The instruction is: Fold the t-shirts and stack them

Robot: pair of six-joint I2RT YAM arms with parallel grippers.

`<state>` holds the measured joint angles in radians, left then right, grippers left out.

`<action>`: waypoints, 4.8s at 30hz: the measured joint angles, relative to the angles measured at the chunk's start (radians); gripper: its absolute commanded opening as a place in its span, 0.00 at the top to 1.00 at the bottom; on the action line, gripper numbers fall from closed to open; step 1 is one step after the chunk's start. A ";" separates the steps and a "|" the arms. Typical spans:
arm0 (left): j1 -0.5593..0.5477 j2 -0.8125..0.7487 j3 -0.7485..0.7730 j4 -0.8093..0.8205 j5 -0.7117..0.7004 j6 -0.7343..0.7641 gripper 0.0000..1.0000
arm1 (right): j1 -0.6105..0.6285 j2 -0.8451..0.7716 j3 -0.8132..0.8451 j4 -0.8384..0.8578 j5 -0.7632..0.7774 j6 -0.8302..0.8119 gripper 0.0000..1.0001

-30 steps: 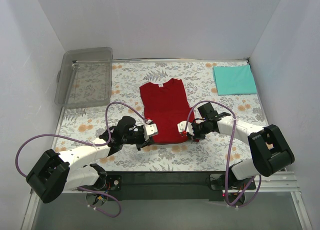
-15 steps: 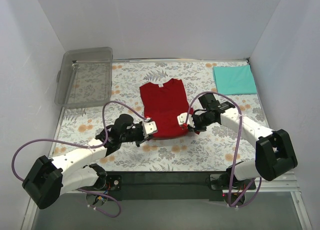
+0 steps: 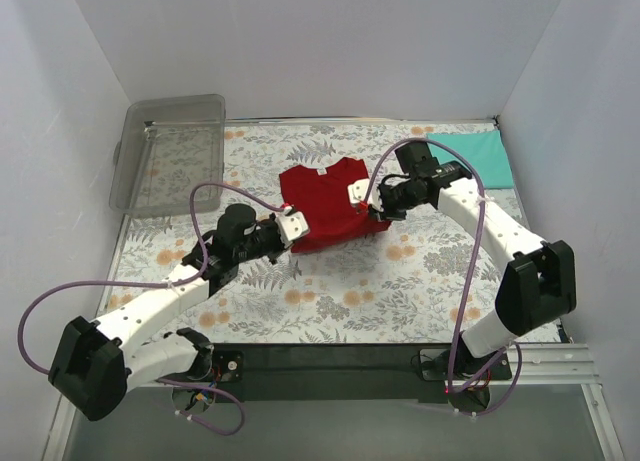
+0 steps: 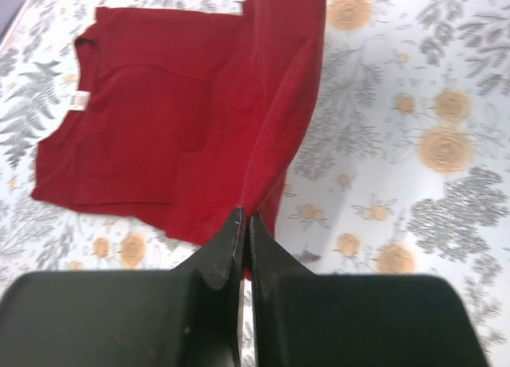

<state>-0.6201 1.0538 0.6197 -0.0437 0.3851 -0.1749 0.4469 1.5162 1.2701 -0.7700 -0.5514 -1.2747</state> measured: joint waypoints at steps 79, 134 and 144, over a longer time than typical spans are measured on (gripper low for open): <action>0.285 0.613 0.344 0.457 -0.084 0.039 1.00 | -0.088 0.499 0.547 0.288 0.003 0.381 0.99; -0.406 0.032 -0.102 0.053 -0.167 -0.209 0.41 | -0.161 -0.229 -0.547 0.130 -0.049 -0.172 0.40; -0.548 0.103 -0.131 0.051 -0.288 -0.191 0.43 | -0.298 -0.257 -0.620 0.011 -0.060 -0.405 0.53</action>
<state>-1.1679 1.1568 0.4889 0.0078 0.0967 -0.3660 0.1493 1.2587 0.6498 -0.7589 -0.6109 -1.6794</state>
